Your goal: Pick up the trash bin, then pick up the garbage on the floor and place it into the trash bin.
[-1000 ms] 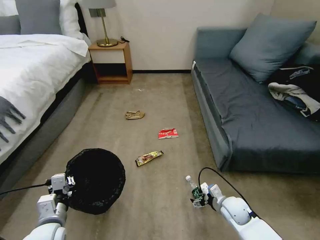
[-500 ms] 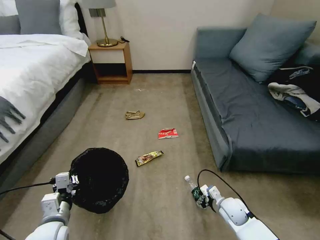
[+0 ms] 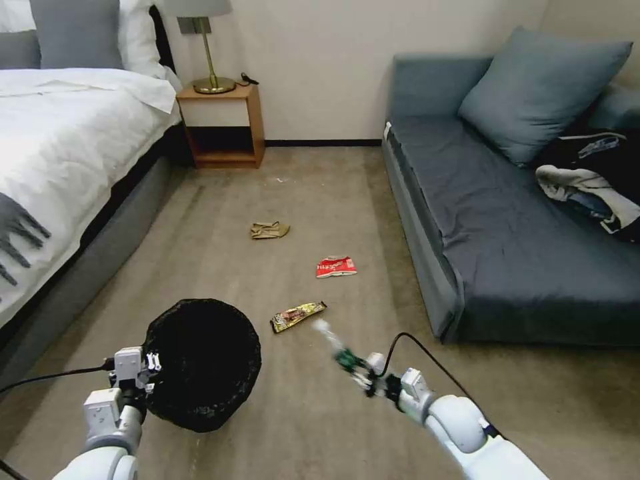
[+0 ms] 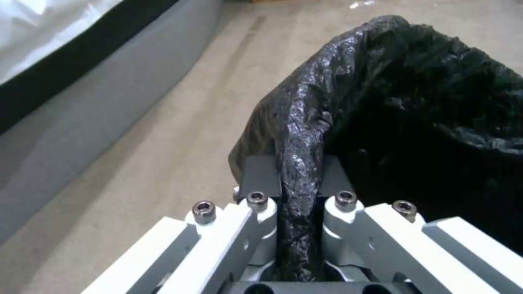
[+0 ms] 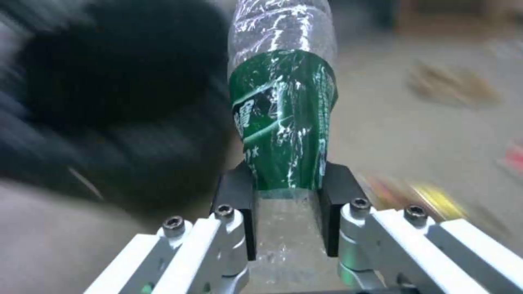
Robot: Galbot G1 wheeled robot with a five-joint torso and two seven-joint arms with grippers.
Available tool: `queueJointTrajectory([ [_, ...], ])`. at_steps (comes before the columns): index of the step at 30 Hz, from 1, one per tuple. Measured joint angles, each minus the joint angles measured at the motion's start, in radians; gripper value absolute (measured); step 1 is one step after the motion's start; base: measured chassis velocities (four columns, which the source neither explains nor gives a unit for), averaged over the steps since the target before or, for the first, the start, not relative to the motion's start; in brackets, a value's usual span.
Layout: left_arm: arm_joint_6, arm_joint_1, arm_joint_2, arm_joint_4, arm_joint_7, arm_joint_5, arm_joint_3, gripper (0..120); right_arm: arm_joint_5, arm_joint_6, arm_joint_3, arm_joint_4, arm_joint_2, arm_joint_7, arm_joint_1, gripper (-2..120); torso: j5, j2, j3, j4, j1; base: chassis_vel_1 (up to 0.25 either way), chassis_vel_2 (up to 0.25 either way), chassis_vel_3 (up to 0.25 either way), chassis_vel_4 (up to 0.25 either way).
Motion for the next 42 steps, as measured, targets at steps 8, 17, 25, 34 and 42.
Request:
queueJointTrajectory([
  [8,0.016,0.006,-0.022,-0.031,0.032,-0.022,0.011,7,0.079,0.146,-0.220,-0.009,0.073,-0.041,0.100,22,-0.0001,0.000,0.000,-0.0002,0.000,0.000,0.000,0.000,0.000],
  [17,0.017,0.012,-0.036,-0.045,0.051,-0.028,0.021,7,-0.008,0.180,-0.307,-0.108,0.135,0.115,0.176,22,0.0001,0.000,0.000,-0.0001,0.000,0.000,0.000,0.000,0.000],
  [25,0.006,0.010,-0.041,-0.049,0.068,-0.043,0.024,7,-0.051,0.135,-0.319,-0.095,0.120,0.140,0.170,40,0.0002,0.000,0.000,-0.0003,0.000,0.000,0.000,0.000,0.000],
  [34,0.001,0.003,-0.045,-0.043,0.070,-0.040,0.027,7,-0.057,0.085,-0.287,-0.032,0.080,0.142,0.161,72,0.0002,0.000,0.000,-0.0003,0.000,0.000,0.000,0.000,0.000],
  [42,0.000,-0.003,-0.044,-0.035,0.070,-0.040,0.025,7,-0.033,0.026,-0.224,0.068,0.023,0.138,0.134,99,0.0003,0.000,0.000,-0.0003,0.000,0.000,0.000,0.000,0.000],
])
